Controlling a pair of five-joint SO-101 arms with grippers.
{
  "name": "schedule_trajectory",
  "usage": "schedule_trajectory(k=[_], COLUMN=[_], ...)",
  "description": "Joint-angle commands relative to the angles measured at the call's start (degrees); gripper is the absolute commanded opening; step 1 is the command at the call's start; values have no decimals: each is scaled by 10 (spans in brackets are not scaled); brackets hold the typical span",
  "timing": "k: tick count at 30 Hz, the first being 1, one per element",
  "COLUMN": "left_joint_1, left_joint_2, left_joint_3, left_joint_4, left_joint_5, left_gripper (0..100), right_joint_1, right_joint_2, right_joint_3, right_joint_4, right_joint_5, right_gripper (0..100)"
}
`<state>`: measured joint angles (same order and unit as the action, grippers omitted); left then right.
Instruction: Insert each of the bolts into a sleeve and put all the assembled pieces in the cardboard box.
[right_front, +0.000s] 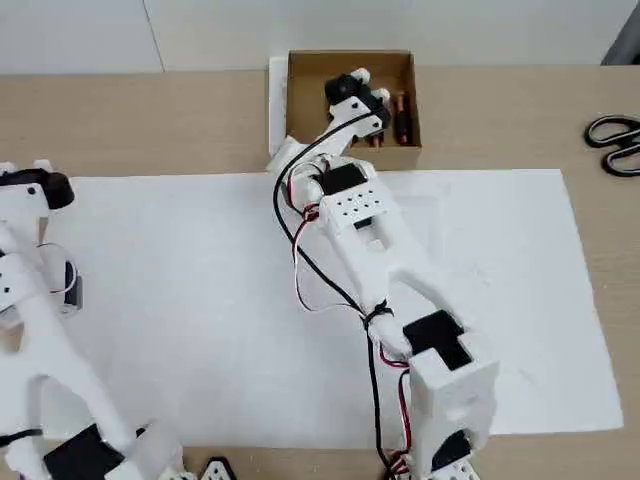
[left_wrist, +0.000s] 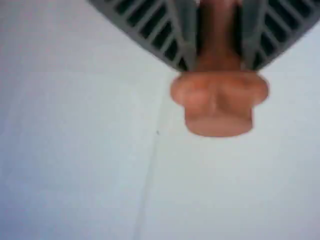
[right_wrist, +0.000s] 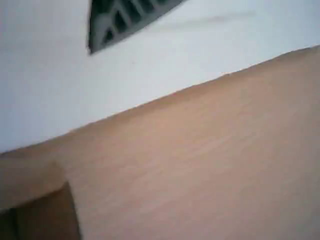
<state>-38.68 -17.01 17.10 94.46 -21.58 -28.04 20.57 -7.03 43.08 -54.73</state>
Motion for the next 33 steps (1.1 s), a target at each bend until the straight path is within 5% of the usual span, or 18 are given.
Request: schedule_trajectory(k=[1,29,33], left_joint_1=[-2,-2,-2], left_joint_2=[-25,-25,-25], left_joint_3=[-4,-3,-3], left_joint_4=[-9,-5,-5], left_joint_5=[-3,-3,-3], left_gripper=[6,6,6], right_joint_1=[-1,36,39], right_joint_2=[-4,124,141], right_joint_3=[-33,-96,-100], right_joint_4=[20,22,21], right_joint_5=[-4,-27,-27], right_gripper=[245,243,155])
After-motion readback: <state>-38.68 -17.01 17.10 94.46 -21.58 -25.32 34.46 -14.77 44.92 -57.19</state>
